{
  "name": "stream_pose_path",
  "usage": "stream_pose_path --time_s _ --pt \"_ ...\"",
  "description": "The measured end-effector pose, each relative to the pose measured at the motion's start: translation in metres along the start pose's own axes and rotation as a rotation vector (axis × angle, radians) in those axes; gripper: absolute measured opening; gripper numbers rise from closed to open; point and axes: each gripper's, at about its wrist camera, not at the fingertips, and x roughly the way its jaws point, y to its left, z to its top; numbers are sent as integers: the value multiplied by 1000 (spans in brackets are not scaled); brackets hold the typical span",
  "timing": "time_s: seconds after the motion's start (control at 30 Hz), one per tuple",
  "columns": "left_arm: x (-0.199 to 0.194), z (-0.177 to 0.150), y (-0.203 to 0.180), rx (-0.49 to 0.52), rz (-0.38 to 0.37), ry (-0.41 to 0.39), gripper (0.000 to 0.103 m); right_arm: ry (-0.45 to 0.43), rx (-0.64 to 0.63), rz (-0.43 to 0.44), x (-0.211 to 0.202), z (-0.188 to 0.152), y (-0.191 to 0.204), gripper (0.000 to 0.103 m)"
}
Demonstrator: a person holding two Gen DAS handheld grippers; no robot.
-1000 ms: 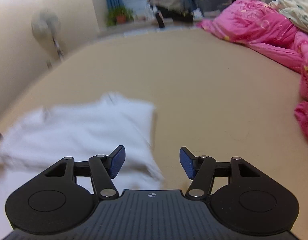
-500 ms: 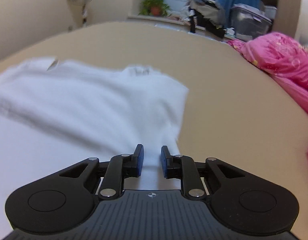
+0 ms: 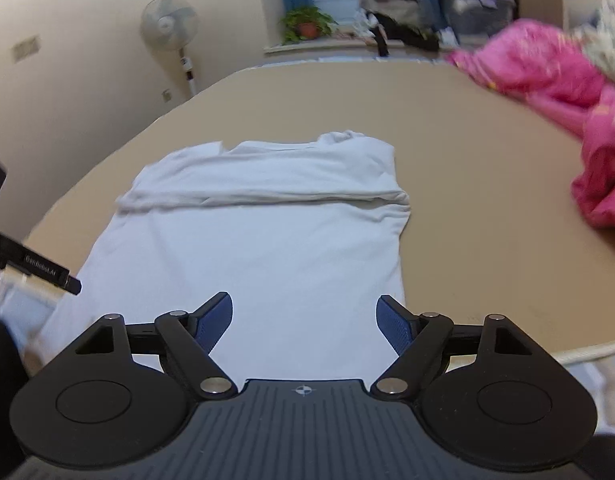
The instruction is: Fold small clothes
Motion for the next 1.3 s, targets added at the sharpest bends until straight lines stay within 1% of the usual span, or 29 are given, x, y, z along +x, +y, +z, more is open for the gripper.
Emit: stream_pose_path --time_s 0.03,0.1,0.23,0.37,0.47,0.57,0.67,0.87,1.0,1.1,1.17,1.23,1.3 --pt "-7 -12 -1 8 -6 0 97 -5 -33 -16 -11 -6 12 82" --pt "-21 -34 -3 9 -27 -3 97 -21 -55 -35 -25 -11 26 84" --pt "-40 -63 -8 13 -30 -38 99 -25 -16 -28 -42 -24 36 85" --pt "-54 -77 -14 27 -18 -84 99 49 60 -21 -41 -34 33 85" --pt "-59 -82 -16 43 -1 -105 100 66 89 -36 -44 -41 31 85" --pt "-61 -83 -14 46 15 -113 100 63 89 -51 -48 -46 30 85" --pt "-61 -80 -10 25 16 -111 100 64 87 -59 -48 -46 29 85" --pt "-55 -73 3 -12 23 -106 100 85 106 -74 -39 -43 22 85" --pt "-45 -69 11 -29 35 -97 100 87 94 -107 -31 -42 17 85" --pt "-31 -64 19 -41 40 -86 101 87 81 -144 -18 -37 7 85" --pt "-14 -61 25 -52 35 -75 101 96 87 -166 -3 -33 -8 85" --pt "4 -55 30 -65 4 -42 101 127 107 -192 15 -28 -26 85" --pt "22 -48 33 -83 -25 -10 101 151 124 -243 30 -24 -41 85"
